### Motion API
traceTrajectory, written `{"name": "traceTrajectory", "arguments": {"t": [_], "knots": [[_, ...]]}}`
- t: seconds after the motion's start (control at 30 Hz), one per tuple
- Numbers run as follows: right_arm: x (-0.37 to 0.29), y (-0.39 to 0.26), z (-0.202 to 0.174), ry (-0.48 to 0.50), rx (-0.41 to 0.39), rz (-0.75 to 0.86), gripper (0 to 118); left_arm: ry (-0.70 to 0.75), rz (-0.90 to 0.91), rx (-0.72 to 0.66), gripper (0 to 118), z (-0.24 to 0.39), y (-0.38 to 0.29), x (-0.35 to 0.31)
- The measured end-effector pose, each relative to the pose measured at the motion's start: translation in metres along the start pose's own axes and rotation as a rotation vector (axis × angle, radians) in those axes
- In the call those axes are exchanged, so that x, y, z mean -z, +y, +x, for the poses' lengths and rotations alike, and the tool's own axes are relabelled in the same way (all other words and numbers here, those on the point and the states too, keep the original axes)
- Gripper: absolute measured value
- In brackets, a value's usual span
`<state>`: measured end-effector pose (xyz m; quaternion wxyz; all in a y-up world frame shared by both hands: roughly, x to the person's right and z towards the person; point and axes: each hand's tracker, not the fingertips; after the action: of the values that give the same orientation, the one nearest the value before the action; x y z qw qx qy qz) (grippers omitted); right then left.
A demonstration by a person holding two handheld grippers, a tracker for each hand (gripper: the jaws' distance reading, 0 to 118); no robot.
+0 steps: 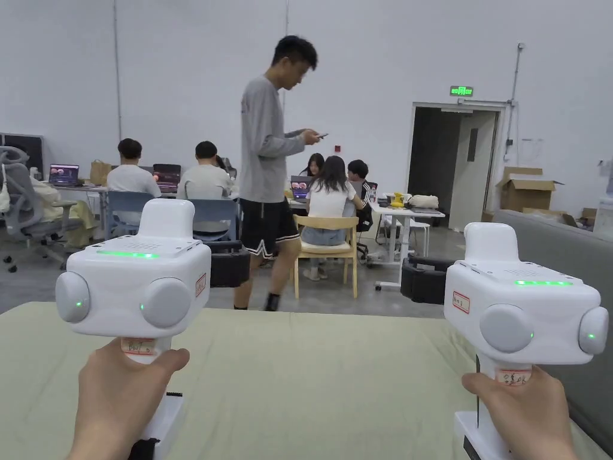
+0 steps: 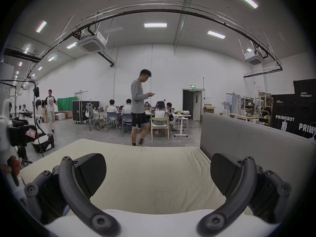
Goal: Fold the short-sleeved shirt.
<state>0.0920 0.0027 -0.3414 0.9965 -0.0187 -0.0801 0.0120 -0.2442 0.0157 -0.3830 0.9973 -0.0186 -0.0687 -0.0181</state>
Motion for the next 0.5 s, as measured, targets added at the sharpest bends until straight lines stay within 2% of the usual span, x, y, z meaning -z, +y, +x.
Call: {"name": "traceTrajectory", "arguments": {"t": [0.5], "knots": [[-0.009,-0.002,-0.004,-0.001,-0.01,0.001,118,0.017,0.013,0.048,118,0.001,0.002,-0.011]]}}
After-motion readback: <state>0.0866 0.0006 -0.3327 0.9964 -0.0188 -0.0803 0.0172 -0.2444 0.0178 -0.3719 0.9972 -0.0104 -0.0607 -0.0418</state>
